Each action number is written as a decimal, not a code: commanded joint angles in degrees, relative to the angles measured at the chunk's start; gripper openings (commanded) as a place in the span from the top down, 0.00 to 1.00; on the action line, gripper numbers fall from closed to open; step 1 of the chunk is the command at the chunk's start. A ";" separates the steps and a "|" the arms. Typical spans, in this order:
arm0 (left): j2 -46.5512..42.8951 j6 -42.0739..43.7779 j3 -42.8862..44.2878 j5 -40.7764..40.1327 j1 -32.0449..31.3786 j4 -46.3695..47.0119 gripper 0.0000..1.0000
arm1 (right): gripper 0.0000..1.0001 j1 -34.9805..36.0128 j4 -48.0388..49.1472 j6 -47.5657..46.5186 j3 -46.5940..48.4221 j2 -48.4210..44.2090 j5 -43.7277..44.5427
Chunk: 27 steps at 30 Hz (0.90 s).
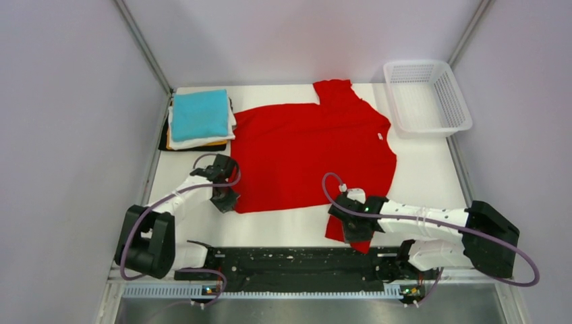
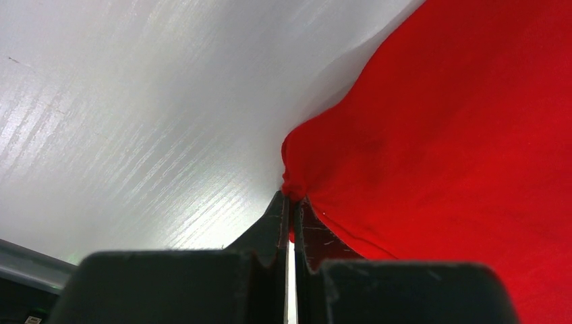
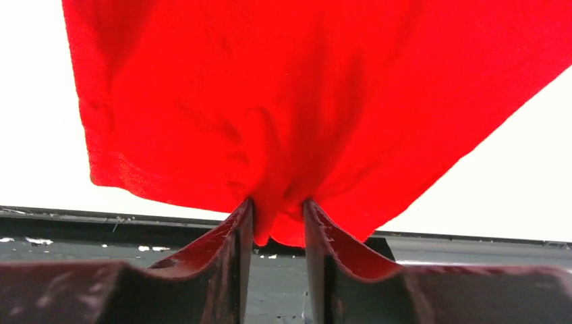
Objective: Fold and stack the t-shirts
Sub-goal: Grab the side of the flattened tshirt closest away from the robot with both arms, then fold the flattened tshirt in 1/3 of the way
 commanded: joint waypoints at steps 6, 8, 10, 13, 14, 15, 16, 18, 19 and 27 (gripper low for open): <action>-4.27 -1.97 -2.84 1.36 0.04 -1.91 1.00 | 1.00 0.66 -1.11 -2.00 -0.71 -3.63 -7.56; -6.08 -2.12 -3.46 1.82 0.03 -4.39 1.00 | 1.00 0.69 -3.74 -1.68 -0.07 -7.17 -12.87; -8.45 -2.72 -4.11 2.43 0.02 -7.25 1.00 | 1.00 0.82 -7.03 -0.06 -0.01 -10.69 -16.89; -13.14 -4.25 -6.02 3.46 0.01 -10.96 1.00 | 1.00 1.49 -11.82 1.93 0.58 -14.51 -20.03; -14.43 -4.81 -6.66 3.74 0.01 -12.02 1.00 | 1.00 1.52 -12.97 2.17 0.75 -15.24 -20.64; -15.73 -5.15 -7.31 4.14 0.08 -12.85 1.00 | 1.00 1.56 -13.98 2.25 0.86 -15.78 -20.98; -16.87 -5.36 -7.74 4.58 0.02 -13.56 1.00 | 1.00 1.50 -14.55 1.98 1.06 -16.06 -20.97; -18.21 -5.55 -8.15 5.35 0.03 -14.03 1.00 | 1.00 1.56 -13.48 1.22 2.03 -15.84 -19.77; -18.52 -5.47 -8.01 5.81 0.04 -14.02 1.00 | 1.00 1.35 -12.77 0.83 2.93 -15.36 -17.44; -15.08 -4.75 -2.21 10.56 0.06 -1.03 1.00 | 1.00 -11.92 -7.82 -11.56 10.55 -12.32 -8.48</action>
